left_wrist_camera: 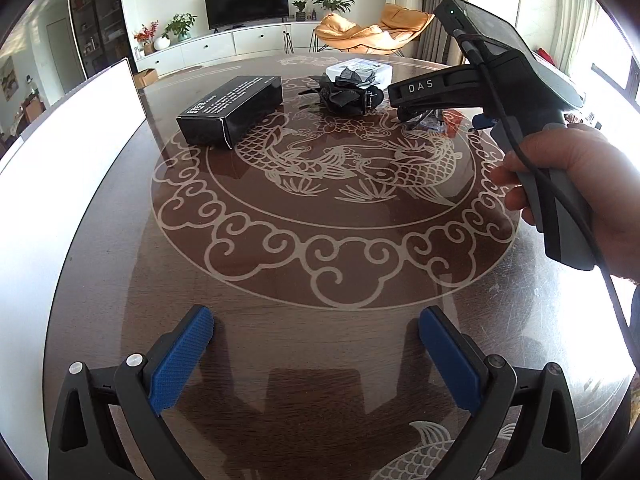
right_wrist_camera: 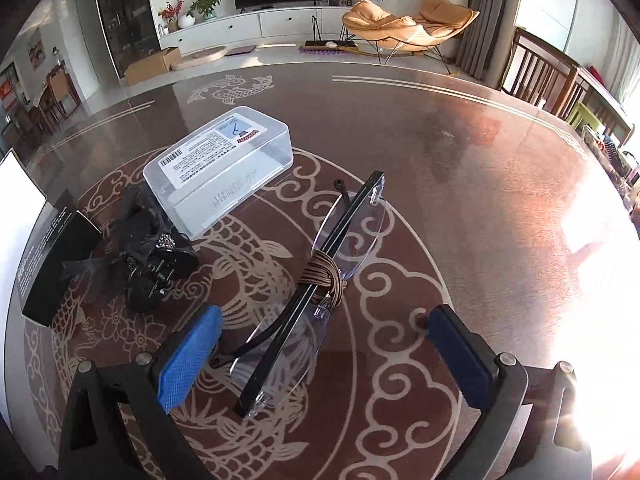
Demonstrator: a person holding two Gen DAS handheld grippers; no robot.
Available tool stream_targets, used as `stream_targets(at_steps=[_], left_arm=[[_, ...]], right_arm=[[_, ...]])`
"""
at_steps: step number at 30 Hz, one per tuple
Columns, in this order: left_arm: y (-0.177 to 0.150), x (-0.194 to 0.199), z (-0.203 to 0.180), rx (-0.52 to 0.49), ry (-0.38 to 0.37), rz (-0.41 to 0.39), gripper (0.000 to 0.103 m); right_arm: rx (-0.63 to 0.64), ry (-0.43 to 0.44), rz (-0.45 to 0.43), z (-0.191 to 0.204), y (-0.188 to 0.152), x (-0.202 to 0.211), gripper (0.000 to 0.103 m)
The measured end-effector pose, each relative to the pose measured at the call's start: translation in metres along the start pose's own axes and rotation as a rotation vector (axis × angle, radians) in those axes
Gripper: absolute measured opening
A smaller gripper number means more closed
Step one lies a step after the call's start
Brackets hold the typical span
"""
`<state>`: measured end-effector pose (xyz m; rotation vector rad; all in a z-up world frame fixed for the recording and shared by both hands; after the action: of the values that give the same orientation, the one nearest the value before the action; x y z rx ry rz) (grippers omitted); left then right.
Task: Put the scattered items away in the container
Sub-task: 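Reach the right gripper toward the eyeglasses wrapped in brown cord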
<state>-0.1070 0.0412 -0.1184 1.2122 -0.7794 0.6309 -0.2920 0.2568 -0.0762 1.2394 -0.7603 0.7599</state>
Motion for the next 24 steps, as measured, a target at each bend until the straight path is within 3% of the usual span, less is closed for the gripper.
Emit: stream_targets(at_steps=[7,24], left_arm=[[0.0007,0.0004,-0.0002,-0.001,0.000,0.000,0.103],[0.0009,-0.0004,-0.0007,0.000,0.000,0.000,0.103]], right_arm=[[0.033,0.008,-0.059,0.0009,-0.0039,0.0004,0.103],[0.041,0.013,-0.057,0.0041,-0.0031,-0.0041,0.103]])
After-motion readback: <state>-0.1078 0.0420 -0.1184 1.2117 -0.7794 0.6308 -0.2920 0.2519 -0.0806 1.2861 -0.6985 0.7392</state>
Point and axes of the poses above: each gripper's, at about its wrist camera, not at the fingertips, and x roughly against the way its jaws point, z to its left, y to its top, the point moved 8 cm from there along -x, roughly the way its jaws point, and after that the axes turned 11 degrees about y, right-handed, at the moved point
